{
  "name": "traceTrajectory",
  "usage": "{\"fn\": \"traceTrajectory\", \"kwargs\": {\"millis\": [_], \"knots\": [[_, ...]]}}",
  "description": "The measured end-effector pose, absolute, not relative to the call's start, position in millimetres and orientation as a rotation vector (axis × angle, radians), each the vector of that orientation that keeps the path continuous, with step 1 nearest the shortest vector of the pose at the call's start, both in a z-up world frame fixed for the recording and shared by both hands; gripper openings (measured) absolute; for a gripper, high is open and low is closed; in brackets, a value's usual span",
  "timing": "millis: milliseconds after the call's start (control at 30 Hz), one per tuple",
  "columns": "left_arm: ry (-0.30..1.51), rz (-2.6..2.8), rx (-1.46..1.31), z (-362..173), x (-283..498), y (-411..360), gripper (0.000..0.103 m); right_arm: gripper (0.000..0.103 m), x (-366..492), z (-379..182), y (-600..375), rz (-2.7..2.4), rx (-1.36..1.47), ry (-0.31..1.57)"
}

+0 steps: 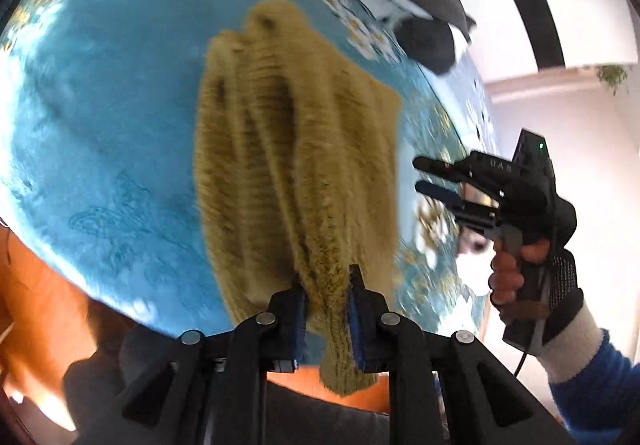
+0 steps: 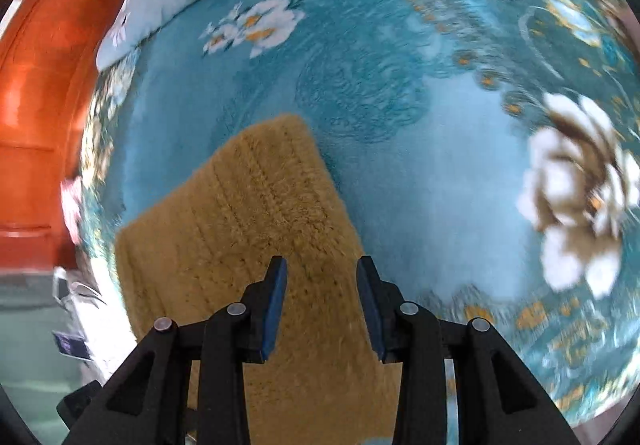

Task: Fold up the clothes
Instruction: 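Grasp the folded sweater bundle with both grippers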

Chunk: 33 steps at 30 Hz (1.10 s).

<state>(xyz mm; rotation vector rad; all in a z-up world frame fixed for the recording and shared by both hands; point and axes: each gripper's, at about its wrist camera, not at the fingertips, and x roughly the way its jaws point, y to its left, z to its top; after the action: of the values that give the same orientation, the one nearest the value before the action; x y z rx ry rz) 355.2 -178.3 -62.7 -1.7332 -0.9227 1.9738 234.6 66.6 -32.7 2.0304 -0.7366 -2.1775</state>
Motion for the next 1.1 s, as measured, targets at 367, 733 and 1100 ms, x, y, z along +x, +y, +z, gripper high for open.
{"fn": "traceTrajectory", "kwargs": {"millis": [367,733,1100], "knots": [[-0.618,1.894,-1.948,-53,319,-188,0.027,0.053,327,8,80,-2.210,2.022,-1.072],[-0.018,1.879,-1.744,-2,161,-152,0.091,0.067,422,-66,72,-2.163,1.770,-1.811],[0.420,1.268,-1.740,-124,115,-80,0.091,0.072,430,-128,51,-2.155,1.514,-2.077]]}}
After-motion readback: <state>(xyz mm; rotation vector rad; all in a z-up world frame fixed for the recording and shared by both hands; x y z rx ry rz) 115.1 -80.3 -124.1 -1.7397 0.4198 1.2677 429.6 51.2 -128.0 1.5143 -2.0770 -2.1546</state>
